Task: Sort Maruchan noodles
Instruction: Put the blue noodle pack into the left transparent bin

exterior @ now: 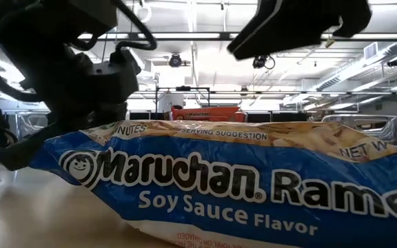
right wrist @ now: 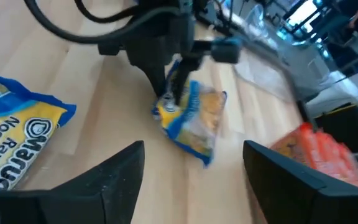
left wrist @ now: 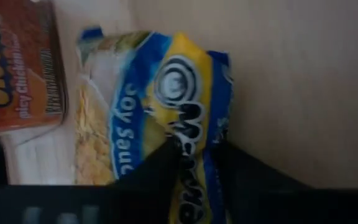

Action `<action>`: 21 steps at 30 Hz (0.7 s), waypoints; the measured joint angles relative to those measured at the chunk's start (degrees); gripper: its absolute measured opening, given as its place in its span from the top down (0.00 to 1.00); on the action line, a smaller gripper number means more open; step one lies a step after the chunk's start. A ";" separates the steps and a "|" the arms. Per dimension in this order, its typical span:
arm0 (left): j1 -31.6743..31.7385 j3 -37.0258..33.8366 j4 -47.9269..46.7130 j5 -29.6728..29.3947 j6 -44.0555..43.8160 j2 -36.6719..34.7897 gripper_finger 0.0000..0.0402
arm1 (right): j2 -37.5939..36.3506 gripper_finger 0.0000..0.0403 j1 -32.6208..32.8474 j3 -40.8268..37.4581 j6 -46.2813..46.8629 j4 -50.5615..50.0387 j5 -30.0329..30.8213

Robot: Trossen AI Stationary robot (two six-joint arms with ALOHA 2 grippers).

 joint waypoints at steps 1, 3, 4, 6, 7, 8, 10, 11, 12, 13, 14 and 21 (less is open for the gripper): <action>-0.05 0.32 -1.08 0.09 0.20 0.00 0.82 | -1.05 0.32 0.35 0.00 -0.10 -1.33 0.63; -0.34 2.29 -4.88 1.61 -0.56 0.09 0.94 | -3.58 0.33 1.05 0.00 -0.13 -4.37 1.26; -0.39 3.74 -7.39 3.17 -1.12 0.09 0.96 | -4.96 0.33 1.39 0.00 -0.06 -5.95 1.43; 0.05 6.96 -13.23 5.82 -1.14 -0.20 0.95 | -7.57 0.35 1.81 0.00 1.58 -9.28 1.38; 0.29 8.85 -16.41 6.57 -1.15 -0.30 0.95 | -8.59 0.35 1.82 0.00 2.95 -10.39 0.80; 0.62 10.59 -20.28 6.82 -1.18 -0.65 0.95 | -9.58 0.36 1.82 0.00 4.51 -11.56 0.01; 1.73 13.80 -27.75 6.71 -1.36 -2.13 0.95 | -11.05 0.37 1.77 0.00 7.63 -13.39 -2.23; 2.46 15.22 -31.03 6.60 -1.81 -3.01 0.96 | -11.63 0.37 1.62 0.00 8.81 -13.83 -3.56; 3.40 16.29 -34.17 6.51 -2.71 -4.07 0.96 | -12.06 0.38 1.50 0.00 9.61 -14.53 -4.69; 4.52 17.13 -37.31 6.62 -4.13 -5.47 0.96 | -12.24 0.38 1.38 0.00 9.91 -14.89 -5.51; 5.78 17.52 -40.39 6.99 -5.74 -7.31 0.96 | -12.32 0.39 1.21 0.00 10.01 -14.73 -5.91; 20.19 15.43 -46.10 3.99 -21.50 -25.52 0.96 | -11.13 0.40 1.02 0.00 9.69 -14.81 -6.09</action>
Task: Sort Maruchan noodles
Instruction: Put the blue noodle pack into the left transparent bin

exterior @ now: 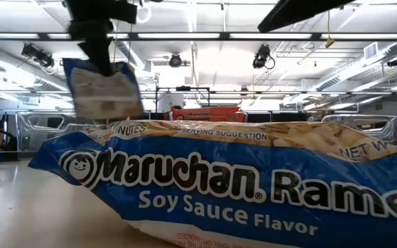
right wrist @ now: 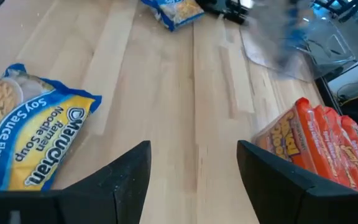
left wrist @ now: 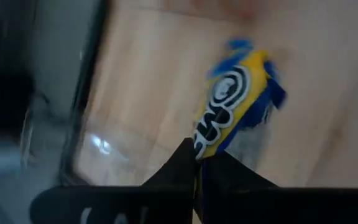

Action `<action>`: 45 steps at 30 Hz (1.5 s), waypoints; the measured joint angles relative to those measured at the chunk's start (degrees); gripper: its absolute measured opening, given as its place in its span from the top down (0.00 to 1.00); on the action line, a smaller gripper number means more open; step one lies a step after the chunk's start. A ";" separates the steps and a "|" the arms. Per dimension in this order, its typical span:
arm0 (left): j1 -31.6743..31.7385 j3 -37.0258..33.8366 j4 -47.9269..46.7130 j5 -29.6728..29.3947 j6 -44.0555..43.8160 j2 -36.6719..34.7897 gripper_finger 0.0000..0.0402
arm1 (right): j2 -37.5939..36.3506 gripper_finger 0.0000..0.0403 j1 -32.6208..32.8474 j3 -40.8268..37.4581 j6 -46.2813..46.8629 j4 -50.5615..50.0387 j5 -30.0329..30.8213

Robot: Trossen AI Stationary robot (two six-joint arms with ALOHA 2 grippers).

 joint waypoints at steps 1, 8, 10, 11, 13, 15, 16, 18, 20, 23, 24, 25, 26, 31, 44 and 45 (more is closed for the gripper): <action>2.69 -0.50 0.23 0.05 -2.25 -2.56 0.96 | 0.26 0.40 -0.17 0.00 0.00 0.08 -0.09; 23.37 -0.62 7.72 0.35 -4.84 -12.83 0.96 | 0.39 0.40 -1.33 -0.02 -0.50 0.73 -0.93; 29.44 -0.64 10.63 0.97 -4.72 -13.63 0.96 | 0.39 0.40 -1.78 0.00 -0.50 1.71 -1.56; 32.59 -0.64 12.15 1.57 -5.03 -13.76 0.96 | 0.39 0.40 -1.86 -0.02 -0.48 1.45 -1.98; 38.35 -0.64 15.85 3.15 -6.96 -13.74 0.96 | 0.41 0.40 -1.92 -0.02 0.02 1.48 -3.43; 43.36 -0.64 19.04 3.67 -11.14 -13.65 0.96 | 0.41 0.40 -1.83 -0.02 1.03 1.47 -4.32; 45.37 -0.64 20.83 3.33 -13.79 -13.55 0.96 | 0.41 0.40 -1.58 -0.02 1.45 1.45 -4.67; 48.78 -0.87 23.81 2.04 -20.57 -13.32 0.96 | 0.41 0.40 -0.93 -0.02 2.71 1.23 -5.62; 50.71 -2.39 26.85 0.07 -29.00 -13.29 0.95 | 0.41 0.40 -0.22 -0.02 4.35 0.97 -7.30; 51.42 -6.82 29.50 -1.02 -44.25 -13.23 0.95 | 0.41 0.40 1.13 -0.02 7.09 -0.13 -9.06; 51.11 -8.69 30.62 -1.11 -49.34 -13.23 0.95 | 0.41 0.40 1.69 -0.02 7.98 -0.68 -9.45; 50.49 -10.95 32.40 -1.34 -54.65 -13.21 0.95 | 0.41 0.40 2.19 -0.02 8.79 -1.24 -9.76; 49.69 -13.38 34.39 -1.87 -60.07 -13.11 0.95 | 0.41 0.40 2.78 -0.02 9.72 -1.74 -9.89; 45.68 -24.32 43.20 -7.56 -83.50 -12.97 0.95 | 0.43 0.40 5.50 -0.23 13.11 -3.03 -9.68; 51.63 -30.54 42.30 -22.08 -92.36 -12.27 0.95 | 0.45 0.40 7.06 -5.31 21.05 -0.09 -8.40; 52.46 -30.54 42.71 -22.00 -91.46 -12.27 0.95 | 0.45 0.40 7.05 -5.77 21.14 0.75 -8.16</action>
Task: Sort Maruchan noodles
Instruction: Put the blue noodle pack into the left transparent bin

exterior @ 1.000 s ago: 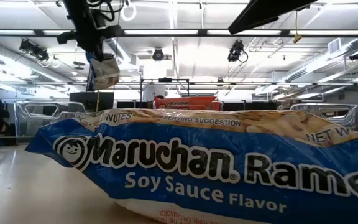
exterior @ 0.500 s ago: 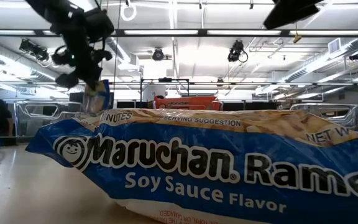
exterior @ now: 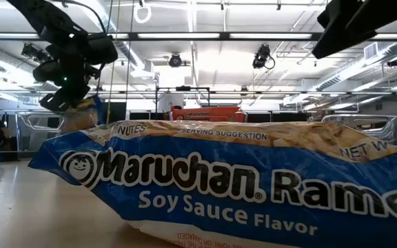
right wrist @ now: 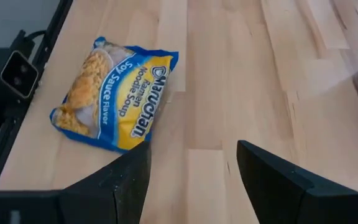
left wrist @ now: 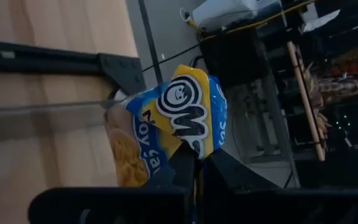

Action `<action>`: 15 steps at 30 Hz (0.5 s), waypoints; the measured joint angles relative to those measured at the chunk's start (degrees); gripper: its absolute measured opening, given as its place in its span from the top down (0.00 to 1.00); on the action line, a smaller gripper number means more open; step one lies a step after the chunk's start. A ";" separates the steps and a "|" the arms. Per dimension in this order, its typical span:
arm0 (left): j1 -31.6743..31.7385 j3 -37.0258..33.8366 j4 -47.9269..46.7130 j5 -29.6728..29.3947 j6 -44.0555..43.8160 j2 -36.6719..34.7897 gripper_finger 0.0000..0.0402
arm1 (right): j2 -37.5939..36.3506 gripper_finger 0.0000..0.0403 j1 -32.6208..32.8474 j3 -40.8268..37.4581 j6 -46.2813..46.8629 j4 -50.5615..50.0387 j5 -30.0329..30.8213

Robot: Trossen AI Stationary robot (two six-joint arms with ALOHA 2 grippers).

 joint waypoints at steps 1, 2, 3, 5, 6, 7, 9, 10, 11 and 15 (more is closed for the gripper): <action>0.62 0.00 0.54 0.07 0.95 0.00 0.95 | 0.00 0.40 -0.03 -0.52 0.02 1.28 0.11; 1.16 0.00 0.92 0.27 1.65 0.01 0.95 | 0.00 0.40 -0.11 -0.97 0.00 2.42 0.14; 1.52 0.00 1.66 0.24 2.40 0.43 0.95 | 0.00 0.40 -0.13 -1.37 -0.02 3.09 0.32; 1.92 0.02 3.41 0.84 2.83 1.73 0.95 | 0.00 0.40 -0.49 -1.69 -0.07 3.95 0.55; 2.17 0.02 3.62 1.49 2.86 2.26 0.95 | 0.00 0.40 -0.69 -1.79 -0.10 4.26 0.58; 2.24 0.02 4.49 1.84 2.92 3.12 0.95 | 0.00 0.40 -0.96 -1.79 -0.14 4.36 0.61; 2.35 0.04 6.24 2.91 2.89 5.61 0.95 | 0.00 0.40 -1.40 -1.82 -0.48 4.41 0.60; 2.39 0.02 7.01 3.29 2.87 6.94 0.95 | 0.00 0.40 -1.72 -1.82 -0.51 4.49 0.51; 2.39 0.02 8.28 3.66 2.75 8.19 0.95 | 0.00 0.40 -1.99 -1.82 -0.52 4.51 0.19; 2.40 0.02 13.01 4.13 2.75 11.78 0.95 | 0.00 0.40 -2.10 -1.82 -0.30 4.39 -0.92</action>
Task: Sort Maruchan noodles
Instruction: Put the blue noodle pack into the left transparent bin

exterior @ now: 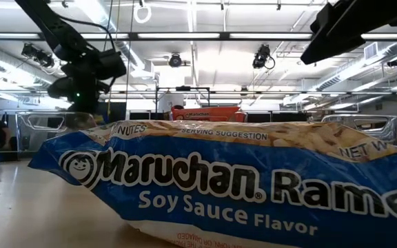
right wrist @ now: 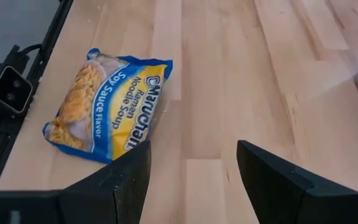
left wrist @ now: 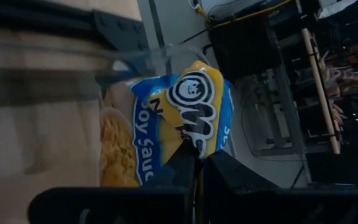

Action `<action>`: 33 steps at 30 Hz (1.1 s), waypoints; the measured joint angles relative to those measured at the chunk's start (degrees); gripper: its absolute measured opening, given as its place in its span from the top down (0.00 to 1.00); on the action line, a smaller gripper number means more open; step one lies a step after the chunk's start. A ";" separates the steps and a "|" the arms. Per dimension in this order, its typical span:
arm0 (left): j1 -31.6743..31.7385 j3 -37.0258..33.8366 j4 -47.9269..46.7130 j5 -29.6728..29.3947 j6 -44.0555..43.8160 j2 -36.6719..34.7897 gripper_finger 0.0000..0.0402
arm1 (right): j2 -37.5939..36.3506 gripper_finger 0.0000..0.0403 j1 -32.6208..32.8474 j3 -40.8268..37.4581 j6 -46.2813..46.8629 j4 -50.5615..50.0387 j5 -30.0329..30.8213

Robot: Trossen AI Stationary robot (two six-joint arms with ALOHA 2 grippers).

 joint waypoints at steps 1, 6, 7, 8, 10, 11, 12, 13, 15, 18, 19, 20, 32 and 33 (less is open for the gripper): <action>0.20 0.00 1.37 0.02 0.74 0.77 0.95 | 0.00 0.40 0.00 0.00 0.17 -0.13 -0.10; 3.02 0.00 7.73 3.81 5.90 3.17 0.95 | 0.00 0.40 -0.02 0.00 0.39 -0.18 -0.40; 3.56 0.00 8.03 4.71 6.33 3.53 0.95 | 0.00 0.40 0.00 0.00 0.83 -0.16 -0.63; 4.09 0.00 8.45 5.10 7.08 3.84 0.95 | 0.00 0.40 0.00 0.00 1.45 -0.11 -0.78; 4.91 0.00 8.78 5.83 8.62 4.25 0.95 | 0.00 0.40 0.00 -0.01 3.01 0.11 -1.06; 5.29 0.00 8.77 6.30 9.04 4.43 0.94 | 0.00 0.40 0.00 -0.01 3.85 0.12 -1.11; 5.65 0.00 8.85 6.68 9.12 4.63 0.93 | 0.00 0.40 0.02 -0.02 4.62 0.10 -1.27; 5.84 0.00 8.99 6.91 9.08 4.68 0.92 | 0.00 0.40 0.12 -0.01 5.31 0.10 -1.53; 5.91 0.00 10.01 6.68 9.20 4.68 0.88 | 0.00 0.40 0.22 -0.01 6.02 0.14 -2.43; 5.89 0.00 10.70 6.02 9.42 4.68 0.80 | 0.00 0.40 0.24 -0.01 6.13 0.14 -3.18; 5.89 0.00 10.80 5.99 9.48 4.68 0.77 | 0.00 0.40 0.22 -0.01 6.23 0.14 -3.71; 5.89 0.00 10.86 5.99 9.48 4.68 0.74 | 0.00 0.40 0.19 -0.02 6.34 0.13 -4.11; 5.80 0.00 10.63 7.92 20.43 1.20 0.59 | -0.16 0.40 0.17 2.79 4.20 -3.52 -8.72; 5.80 0.00 10.62 7.90 21.93 0.24 0.58 | -0.17 0.40 0.17 3.51 3.91 -4.90 -8.73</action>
